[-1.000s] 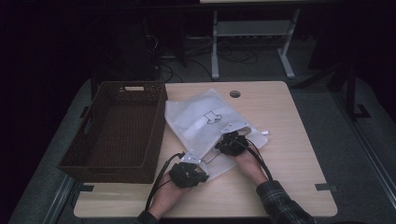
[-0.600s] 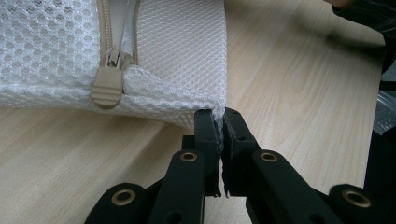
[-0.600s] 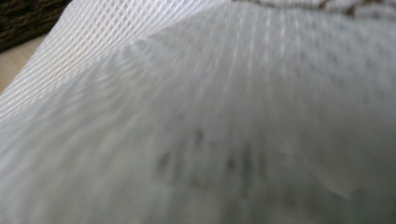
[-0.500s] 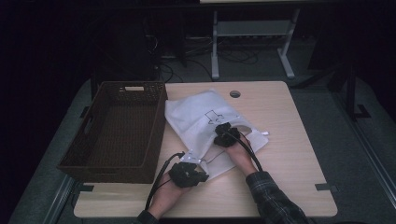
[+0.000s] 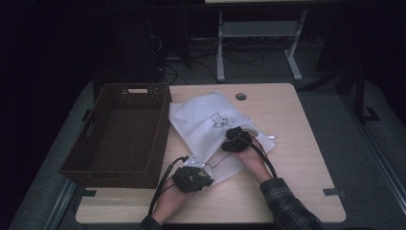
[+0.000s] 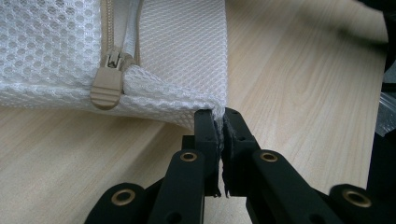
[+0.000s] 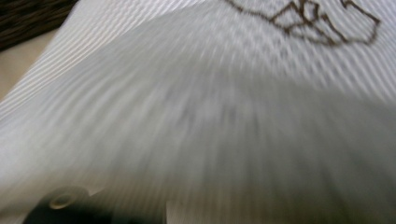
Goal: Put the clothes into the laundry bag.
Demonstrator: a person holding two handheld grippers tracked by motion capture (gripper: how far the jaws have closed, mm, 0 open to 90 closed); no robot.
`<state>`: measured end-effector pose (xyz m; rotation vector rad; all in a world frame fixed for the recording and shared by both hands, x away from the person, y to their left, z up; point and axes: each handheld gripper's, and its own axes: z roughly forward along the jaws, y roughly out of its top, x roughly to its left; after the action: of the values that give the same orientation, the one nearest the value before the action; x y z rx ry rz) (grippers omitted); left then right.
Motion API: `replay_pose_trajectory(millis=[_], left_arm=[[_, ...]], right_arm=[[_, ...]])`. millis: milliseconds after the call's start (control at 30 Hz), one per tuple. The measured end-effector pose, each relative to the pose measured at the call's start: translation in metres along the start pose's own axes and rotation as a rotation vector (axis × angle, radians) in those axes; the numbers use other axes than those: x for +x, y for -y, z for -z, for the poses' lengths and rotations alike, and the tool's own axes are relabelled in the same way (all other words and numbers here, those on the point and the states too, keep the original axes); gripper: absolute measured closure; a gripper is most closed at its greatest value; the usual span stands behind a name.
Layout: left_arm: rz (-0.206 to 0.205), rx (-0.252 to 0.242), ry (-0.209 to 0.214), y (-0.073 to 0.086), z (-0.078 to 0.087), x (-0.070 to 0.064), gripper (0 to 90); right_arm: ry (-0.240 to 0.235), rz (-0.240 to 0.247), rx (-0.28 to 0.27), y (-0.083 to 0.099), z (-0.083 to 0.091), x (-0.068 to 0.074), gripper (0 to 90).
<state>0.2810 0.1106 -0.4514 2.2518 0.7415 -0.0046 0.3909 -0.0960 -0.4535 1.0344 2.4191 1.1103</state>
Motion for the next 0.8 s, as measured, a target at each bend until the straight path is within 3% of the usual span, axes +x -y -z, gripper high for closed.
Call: replay_pose_trajectory(millis=[233,367,533,800], left_arm=[[0.001,-0.004,-0.001,-0.001,-0.001,0.000,85.9],[0.002,-0.006,0.000,0.000,0.000,0.000,85.8],[0.002,-0.005,0.001,0.000,0.000,0.000,85.8],[0.004,-0.004,0.001,0.000,-0.001,0.001,85.8]], right_arm=[[-0.023,0.028,0.015,0.015,0.035,-0.007,54.0],[-0.016,0.025,0.024,0.025,0.055,-0.021,52.3],[0.020,-0.034,0.011,0.041,0.075,-0.045,51.7],[0.094,-0.099,0.040,0.069,0.095,-0.081,49.8]])
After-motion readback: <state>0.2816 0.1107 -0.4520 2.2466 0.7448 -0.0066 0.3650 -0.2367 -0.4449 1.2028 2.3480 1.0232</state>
